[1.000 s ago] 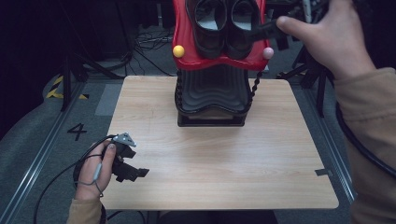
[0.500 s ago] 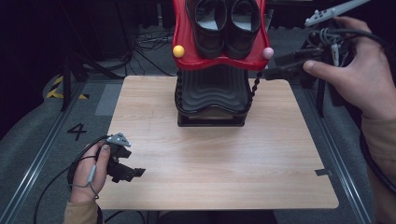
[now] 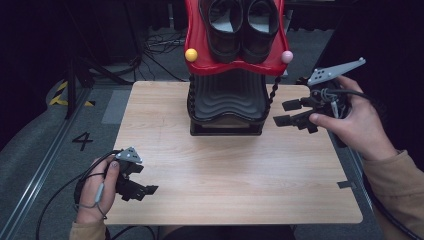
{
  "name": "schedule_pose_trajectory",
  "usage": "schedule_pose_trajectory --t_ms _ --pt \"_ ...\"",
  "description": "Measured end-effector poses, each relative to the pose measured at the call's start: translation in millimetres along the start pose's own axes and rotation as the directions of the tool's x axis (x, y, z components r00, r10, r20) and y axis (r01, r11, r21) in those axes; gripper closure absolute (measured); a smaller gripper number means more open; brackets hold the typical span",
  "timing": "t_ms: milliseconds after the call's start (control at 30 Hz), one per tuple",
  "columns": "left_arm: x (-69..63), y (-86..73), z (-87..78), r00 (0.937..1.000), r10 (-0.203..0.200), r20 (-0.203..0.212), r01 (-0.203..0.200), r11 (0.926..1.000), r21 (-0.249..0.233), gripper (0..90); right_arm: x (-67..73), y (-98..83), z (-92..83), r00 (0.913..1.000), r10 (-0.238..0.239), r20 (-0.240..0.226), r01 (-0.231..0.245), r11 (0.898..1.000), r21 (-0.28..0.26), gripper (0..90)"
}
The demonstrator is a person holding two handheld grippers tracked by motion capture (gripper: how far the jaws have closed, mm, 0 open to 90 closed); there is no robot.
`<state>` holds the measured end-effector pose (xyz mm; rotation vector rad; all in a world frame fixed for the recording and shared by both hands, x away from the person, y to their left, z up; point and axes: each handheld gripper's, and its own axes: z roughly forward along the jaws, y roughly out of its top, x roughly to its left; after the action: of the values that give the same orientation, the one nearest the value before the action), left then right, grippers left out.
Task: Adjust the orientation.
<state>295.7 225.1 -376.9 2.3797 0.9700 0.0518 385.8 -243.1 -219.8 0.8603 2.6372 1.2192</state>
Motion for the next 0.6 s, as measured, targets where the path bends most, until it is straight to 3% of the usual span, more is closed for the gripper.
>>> schedule_pose_trajectory --t_ms 367,600 --pt "-1.9 1.0 5.0 0.9999 0.014 0.001 -0.014 0.9999 0.002 16.1 -11.0 -52.6 32.6 0.9965 -0.060 -0.058 0.062 0.997 0.036 38.2" --pt "0.8 1.5 11.8 0.9995 0.020 -0.022 -0.020 0.9995 0.026 16.1 -18.8 -82.5 54.1 0.9957 -0.052 -0.076 0.058 0.995 0.080 40.2"
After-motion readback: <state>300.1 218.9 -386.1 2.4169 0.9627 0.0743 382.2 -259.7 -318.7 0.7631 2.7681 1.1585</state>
